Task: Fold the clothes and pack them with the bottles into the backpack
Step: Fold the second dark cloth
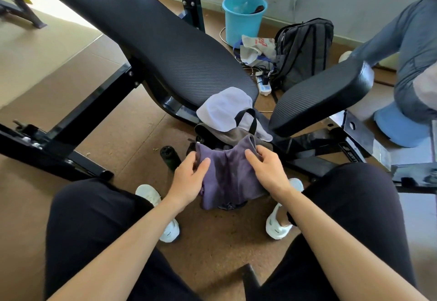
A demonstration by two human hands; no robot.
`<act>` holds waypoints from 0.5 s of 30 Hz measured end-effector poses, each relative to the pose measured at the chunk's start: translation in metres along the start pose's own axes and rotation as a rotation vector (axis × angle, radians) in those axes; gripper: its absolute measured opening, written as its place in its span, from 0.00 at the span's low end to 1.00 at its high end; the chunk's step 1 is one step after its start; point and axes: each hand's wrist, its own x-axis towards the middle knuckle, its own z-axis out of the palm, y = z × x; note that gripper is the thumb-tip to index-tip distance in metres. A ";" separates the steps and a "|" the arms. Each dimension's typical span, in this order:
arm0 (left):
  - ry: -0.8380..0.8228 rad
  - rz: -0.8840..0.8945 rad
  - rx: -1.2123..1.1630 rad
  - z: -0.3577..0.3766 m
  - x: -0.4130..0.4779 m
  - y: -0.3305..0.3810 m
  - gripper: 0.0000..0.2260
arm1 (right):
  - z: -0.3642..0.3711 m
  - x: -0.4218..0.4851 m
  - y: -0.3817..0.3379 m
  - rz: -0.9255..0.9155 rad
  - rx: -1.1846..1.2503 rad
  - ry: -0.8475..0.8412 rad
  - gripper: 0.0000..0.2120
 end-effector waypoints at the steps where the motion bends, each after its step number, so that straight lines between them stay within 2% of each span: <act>1: -0.027 0.022 0.002 0.003 -0.001 0.001 0.09 | 0.005 -0.005 -0.005 -0.023 0.002 -0.022 0.20; 5: -0.168 0.043 -0.077 0.014 -0.007 0.008 0.07 | 0.026 -0.021 -0.017 -0.090 0.049 -0.154 0.09; 9: -0.317 -0.035 -0.304 0.012 -0.010 0.017 0.13 | 0.026 -0.023 -0.014 -0.055 0.092 -0.218 0.11; 12: -0.372 -0.007 -0.263 0.009 -0.009 0.020 0.15 | 0.024 -0.021 -0.012 -0.022 0.119 -0.201 0.07; 15: -0.390 0.053 -0.168 0.011 -0.010 0.020 0.10 | 0.027 -0.022 -0.010 0.026 0.206 -0.186 0.10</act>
